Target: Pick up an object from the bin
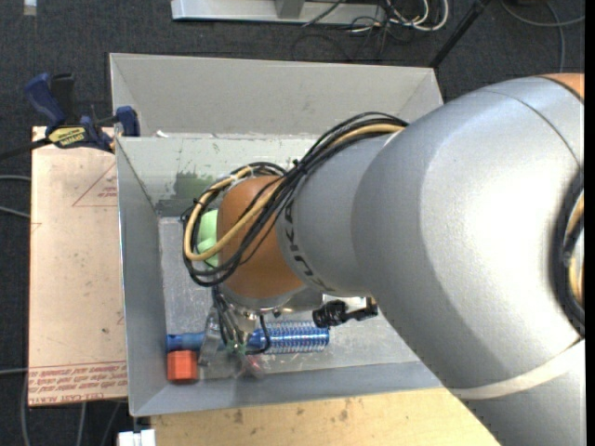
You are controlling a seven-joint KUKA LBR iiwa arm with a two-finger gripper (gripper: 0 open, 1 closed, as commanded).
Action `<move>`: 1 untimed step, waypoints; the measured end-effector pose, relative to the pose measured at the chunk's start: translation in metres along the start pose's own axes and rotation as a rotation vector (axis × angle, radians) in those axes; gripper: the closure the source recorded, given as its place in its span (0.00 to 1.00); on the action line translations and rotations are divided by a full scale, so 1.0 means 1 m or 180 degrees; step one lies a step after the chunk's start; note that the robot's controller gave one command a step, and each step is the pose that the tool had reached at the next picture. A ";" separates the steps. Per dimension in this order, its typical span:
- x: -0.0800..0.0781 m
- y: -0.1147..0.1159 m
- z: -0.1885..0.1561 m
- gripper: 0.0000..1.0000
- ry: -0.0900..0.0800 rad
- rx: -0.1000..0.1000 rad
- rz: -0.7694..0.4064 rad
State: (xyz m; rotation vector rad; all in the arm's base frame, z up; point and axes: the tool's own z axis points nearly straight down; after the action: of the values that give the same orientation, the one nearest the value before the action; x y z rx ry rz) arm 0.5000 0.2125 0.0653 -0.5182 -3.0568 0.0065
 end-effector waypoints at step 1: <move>0.003 0.001 -0.100 1.00 -0.0142 -0.0052 -0.0012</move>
Offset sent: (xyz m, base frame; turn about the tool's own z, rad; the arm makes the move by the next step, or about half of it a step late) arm 0.0000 0.0000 0.0965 -0.0002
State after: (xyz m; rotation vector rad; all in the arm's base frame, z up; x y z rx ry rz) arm 0.5015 0.2139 0.1652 -0.5205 -3.1038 -0.0070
